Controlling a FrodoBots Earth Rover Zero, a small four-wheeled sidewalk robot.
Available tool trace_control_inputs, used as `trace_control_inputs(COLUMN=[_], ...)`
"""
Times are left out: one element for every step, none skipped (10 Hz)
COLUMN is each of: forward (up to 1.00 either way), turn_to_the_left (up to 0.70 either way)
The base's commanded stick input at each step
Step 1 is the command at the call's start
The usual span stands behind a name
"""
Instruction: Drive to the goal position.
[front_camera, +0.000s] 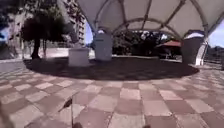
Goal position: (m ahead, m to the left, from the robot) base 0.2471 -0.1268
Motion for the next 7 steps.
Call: trace_control_inputs(forward=[0.7, 0.7, 0.7, 0.7, 0.7, 0.7, 0.7], turn_to_the_left=[0.0, 0.0, 0.0, 0.0, 0.0, 0.0, 0.0])
